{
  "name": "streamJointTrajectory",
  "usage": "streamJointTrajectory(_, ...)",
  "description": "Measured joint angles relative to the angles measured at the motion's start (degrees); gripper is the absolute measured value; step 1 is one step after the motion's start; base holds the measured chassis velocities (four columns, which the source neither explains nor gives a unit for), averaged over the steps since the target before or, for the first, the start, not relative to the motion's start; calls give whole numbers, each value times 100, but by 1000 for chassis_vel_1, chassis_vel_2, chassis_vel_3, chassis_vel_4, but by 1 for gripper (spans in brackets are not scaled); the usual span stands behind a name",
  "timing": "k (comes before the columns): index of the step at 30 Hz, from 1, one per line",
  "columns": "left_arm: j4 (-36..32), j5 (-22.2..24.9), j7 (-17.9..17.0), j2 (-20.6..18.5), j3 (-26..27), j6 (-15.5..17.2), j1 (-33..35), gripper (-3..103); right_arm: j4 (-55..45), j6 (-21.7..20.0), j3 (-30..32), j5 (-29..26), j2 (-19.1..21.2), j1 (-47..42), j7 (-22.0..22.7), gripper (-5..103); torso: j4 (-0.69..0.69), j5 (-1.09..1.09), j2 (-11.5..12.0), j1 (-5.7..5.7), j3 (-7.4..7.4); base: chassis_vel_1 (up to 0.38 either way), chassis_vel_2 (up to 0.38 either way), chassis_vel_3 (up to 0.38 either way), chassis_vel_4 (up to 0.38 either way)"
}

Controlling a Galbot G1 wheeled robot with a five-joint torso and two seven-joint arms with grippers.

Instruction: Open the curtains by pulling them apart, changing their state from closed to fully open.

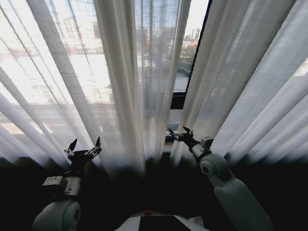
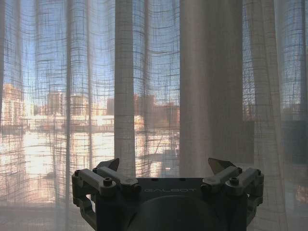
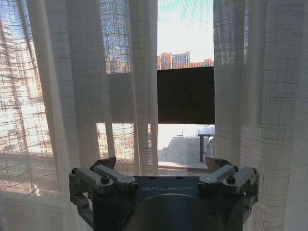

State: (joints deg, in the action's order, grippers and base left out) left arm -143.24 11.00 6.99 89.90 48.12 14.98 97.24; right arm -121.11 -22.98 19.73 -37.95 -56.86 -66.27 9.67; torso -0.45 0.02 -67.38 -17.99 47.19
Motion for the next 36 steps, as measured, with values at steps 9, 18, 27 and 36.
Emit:
streamJointTrajectory(9,-4,-80,209,97,-78,23,-15,100,363,502,-602,-272,409,559,331,100,1,0,0,0,0,0,0,0,0)
streamJointTrajectory(18,-5,-140,207,-10,-95,130,-67,100,270,378,-604,-606,590,803,670,100,2,-1,0,-1,1,0,0,0,0)
streamJointTrajectory(27,-5,-5,200,-193,-99,311,-168,100,-498,289,189,-595,689,-274,908,100,-2,-1,-1,0,0,0,0,0,0)
streamJointTrajectory(36,-4,84,195,-175,-86,323,-105,100,-310,200,272,-527,623,-201,1213,100,2,0,0,0,0,0,0,0,0)
